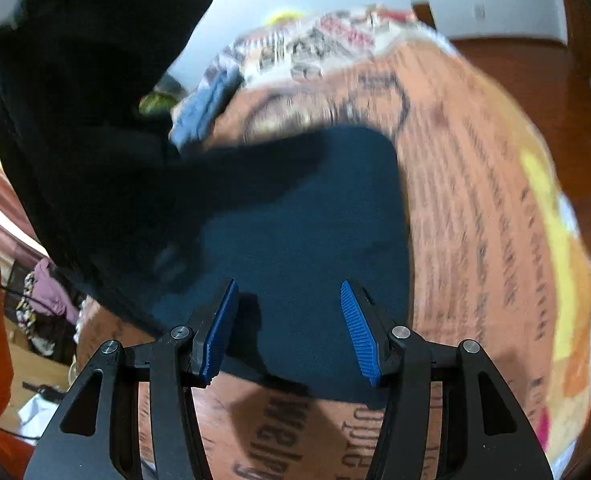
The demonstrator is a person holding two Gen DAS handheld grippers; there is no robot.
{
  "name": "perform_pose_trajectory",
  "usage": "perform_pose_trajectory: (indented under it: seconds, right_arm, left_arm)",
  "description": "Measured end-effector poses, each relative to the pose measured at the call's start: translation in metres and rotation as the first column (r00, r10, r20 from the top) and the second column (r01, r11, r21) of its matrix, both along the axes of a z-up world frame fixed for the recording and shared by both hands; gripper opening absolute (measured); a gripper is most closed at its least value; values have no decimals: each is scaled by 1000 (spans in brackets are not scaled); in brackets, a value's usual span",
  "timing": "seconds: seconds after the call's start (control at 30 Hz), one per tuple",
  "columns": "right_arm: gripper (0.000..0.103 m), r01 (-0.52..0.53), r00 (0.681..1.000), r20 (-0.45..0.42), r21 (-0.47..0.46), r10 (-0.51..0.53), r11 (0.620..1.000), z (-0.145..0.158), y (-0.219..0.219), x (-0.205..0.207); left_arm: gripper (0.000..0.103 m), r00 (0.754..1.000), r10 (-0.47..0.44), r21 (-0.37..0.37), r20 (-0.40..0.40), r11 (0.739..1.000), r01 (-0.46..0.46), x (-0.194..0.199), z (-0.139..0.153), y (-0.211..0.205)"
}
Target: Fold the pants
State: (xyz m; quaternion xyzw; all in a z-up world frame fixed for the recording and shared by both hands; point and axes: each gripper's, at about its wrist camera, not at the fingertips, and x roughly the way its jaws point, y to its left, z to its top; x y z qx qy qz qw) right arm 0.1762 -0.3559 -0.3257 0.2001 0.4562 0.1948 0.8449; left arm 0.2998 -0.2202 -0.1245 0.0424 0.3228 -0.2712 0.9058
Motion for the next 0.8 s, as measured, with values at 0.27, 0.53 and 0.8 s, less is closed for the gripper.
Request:
perform_pose_trajectory:
  seconds: [0.27,0.53,0.8]
  right_arm:
    - [50,51,998,29,19,-51,999,4,-15,-5]
    - [50,201,978,56,23,-202,979,18,-67,-34]
    - [50,254,965,62,21,-255,967,24,-80,-53]
  left_arm:
    - [22,976,-155,110,-152,979,172,-21,-69,-76]
    - [26,941,-209,235,-265,933,273,-53,-144,-102]
    - [37,945,-185,293,-270,919,264,-68,-153,-102]
